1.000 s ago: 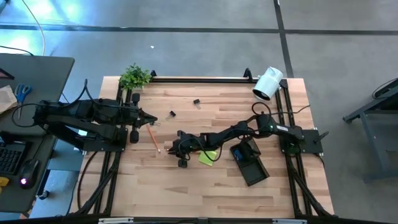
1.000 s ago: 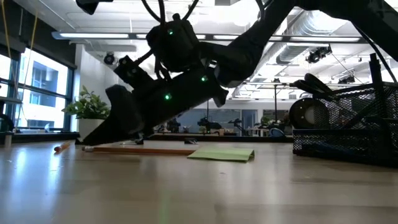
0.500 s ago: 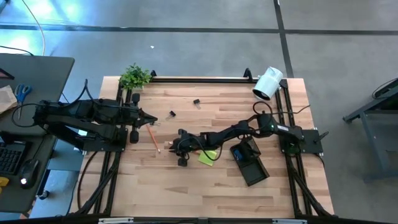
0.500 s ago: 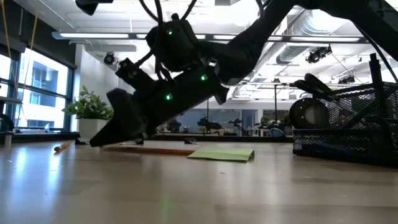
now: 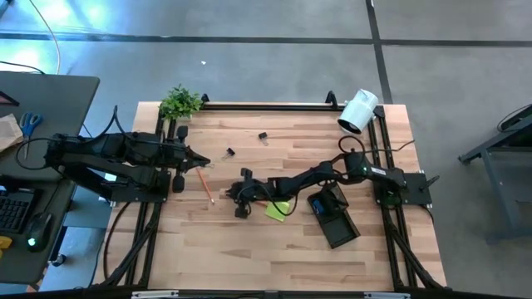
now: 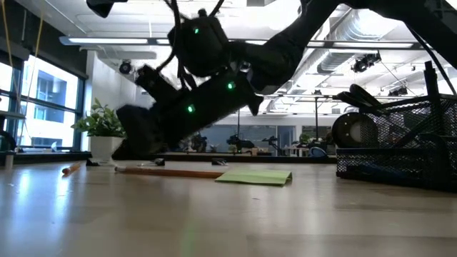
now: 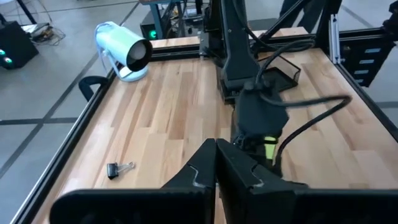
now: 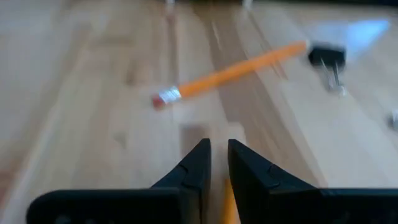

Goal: Pick and place office supplies into organizer
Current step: Put the orange pencil into the black desk organizer

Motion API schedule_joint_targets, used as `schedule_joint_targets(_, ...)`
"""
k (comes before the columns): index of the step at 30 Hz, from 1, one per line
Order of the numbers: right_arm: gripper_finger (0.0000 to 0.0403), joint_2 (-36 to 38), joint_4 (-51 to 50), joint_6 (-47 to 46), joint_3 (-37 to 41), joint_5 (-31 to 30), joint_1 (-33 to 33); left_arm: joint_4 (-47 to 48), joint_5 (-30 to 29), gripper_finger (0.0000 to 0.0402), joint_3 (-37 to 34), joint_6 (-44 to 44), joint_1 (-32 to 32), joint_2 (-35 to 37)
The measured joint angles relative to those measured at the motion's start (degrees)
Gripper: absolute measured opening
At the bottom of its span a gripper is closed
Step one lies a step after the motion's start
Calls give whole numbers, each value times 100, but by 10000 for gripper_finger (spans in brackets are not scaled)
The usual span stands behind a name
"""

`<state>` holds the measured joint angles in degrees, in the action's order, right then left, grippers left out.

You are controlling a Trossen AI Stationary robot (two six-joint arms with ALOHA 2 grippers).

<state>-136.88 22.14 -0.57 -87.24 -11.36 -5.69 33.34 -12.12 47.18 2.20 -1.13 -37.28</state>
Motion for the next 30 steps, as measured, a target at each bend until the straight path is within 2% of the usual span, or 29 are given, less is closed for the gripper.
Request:
schedule_joint_targets(3, 62, 0, 254, -201, 240, -71, 33, 30, 9, 1, 0, 5, -2, 2)
schedule_joint_targets(9, 93, 24, 1592, -860, 1218, -212, 15, 28, 9, 1, 0, 8, 0, 2)
schedule_joint_targets(13, 97, 27, 2381, -1031, 1742, -359, -49, 14, -46, 2, 0, 8, -1, 2)
schedule_joint_targets(21, 64, 31, 2377, -839, 1890, -999, -285, -42, -56, 1, 0, 8, -1, 2)
schedule_joint_targets(26, 46, 33, 2175, -856, 1890, -995, -293, -42, -57, 3, 0, -5, -2, 2)
schedule_joint_targets(30, 50, 26, 2126, -849, 1890, -984, -293, -42, -57, 3, 0, -5, -2, 2)
